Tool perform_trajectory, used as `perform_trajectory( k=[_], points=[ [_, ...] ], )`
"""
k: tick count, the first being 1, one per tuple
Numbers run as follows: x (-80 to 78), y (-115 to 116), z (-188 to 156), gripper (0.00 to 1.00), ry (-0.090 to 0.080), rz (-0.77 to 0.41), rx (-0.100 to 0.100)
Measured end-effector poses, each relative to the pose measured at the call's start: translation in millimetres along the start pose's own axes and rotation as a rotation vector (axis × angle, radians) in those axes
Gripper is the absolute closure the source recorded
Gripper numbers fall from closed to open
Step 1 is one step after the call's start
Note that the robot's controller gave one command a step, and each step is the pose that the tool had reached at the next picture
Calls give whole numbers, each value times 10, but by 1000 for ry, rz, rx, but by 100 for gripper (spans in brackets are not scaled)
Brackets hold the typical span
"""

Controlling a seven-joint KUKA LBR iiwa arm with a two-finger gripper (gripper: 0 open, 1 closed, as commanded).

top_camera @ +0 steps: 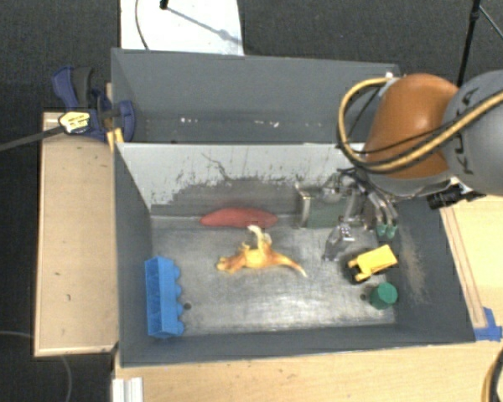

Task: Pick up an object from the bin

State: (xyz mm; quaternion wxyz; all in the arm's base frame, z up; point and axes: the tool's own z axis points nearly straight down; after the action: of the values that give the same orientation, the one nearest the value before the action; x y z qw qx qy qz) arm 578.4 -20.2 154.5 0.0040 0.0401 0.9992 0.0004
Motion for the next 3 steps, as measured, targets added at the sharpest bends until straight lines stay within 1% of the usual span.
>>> perform_trajectory(
  k=[1,2,3],
  points=[
    [74,-77,667,0,4,17,0],
    [60,-23,782,0,10,33,5],
    [204,257,789,0,1,90,4]
  ],
)
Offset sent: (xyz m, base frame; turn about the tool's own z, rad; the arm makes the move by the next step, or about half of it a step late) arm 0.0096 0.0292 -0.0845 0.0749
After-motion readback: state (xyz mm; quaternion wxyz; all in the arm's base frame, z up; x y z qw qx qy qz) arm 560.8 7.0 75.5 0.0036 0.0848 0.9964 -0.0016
